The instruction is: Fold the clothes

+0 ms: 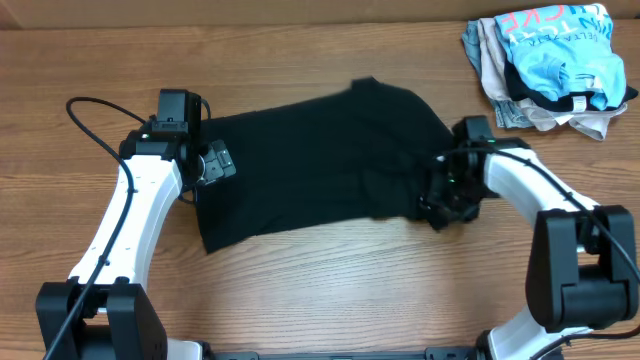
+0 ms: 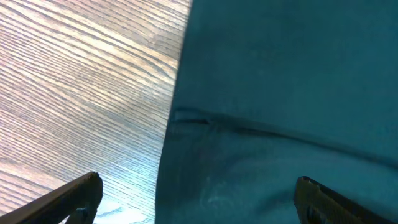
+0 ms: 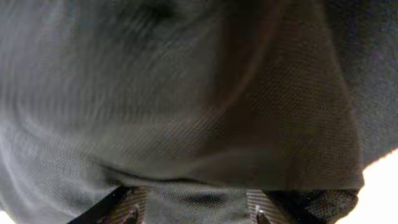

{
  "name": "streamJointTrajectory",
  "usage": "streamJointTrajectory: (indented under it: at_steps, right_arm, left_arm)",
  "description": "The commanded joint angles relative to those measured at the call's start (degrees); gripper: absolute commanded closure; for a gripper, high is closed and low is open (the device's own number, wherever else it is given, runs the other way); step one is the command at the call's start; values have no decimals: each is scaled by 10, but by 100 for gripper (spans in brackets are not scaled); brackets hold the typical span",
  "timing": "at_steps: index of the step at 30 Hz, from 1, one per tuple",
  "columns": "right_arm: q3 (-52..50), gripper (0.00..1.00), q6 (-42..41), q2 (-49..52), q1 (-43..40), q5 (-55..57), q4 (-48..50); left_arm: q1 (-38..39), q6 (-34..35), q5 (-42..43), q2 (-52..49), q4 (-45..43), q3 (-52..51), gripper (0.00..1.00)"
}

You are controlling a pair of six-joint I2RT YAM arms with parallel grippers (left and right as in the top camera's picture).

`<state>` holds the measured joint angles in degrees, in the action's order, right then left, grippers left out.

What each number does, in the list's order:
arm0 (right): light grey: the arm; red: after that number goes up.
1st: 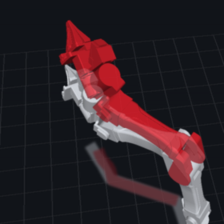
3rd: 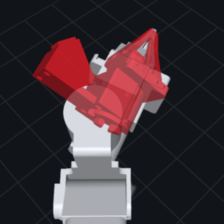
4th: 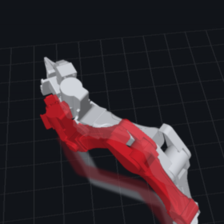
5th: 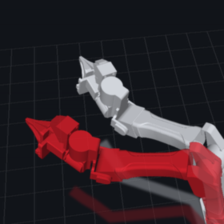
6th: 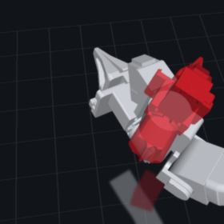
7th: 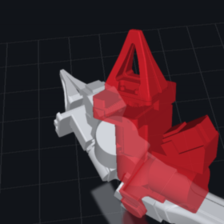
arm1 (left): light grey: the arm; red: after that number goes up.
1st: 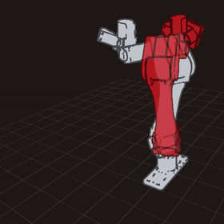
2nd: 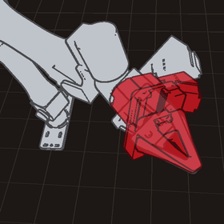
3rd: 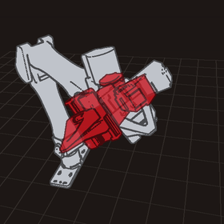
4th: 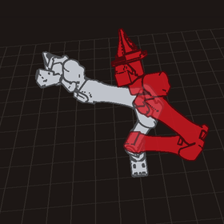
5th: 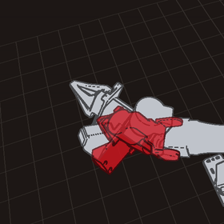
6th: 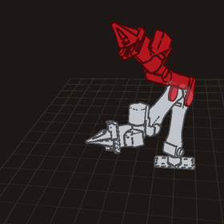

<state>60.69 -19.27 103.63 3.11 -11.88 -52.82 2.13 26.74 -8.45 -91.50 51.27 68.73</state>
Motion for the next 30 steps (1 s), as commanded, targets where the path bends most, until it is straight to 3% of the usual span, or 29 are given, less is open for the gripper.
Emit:
streamJointTrajectory:
  at_steps: [1, 9, 18, 28, 30]
  right_arm:
    - [-36, 41, -35, 32, -50, 28, -46]
    - [-32, 40, 5, -5, -148, -11, -137]
    - [-8, 34, 17, -180, -152, -21, -185]
    - [118, 21, 129, -329, -106, -24, -184]
    - [132, 11, 145, -339, -83, -24, -158]
  left_arm:
    - [-3, -11, -10, 6, -1, 5, 0]
    - [-3, -28, -10, 6, -1, 5, 0]
    - [-3, -92, -8, 7, 9, 5, 0]
    - [-2, -298, 175, 6, -103, 7, 0]
    - [-2, -313, 187, 1, -144, 7, 0]
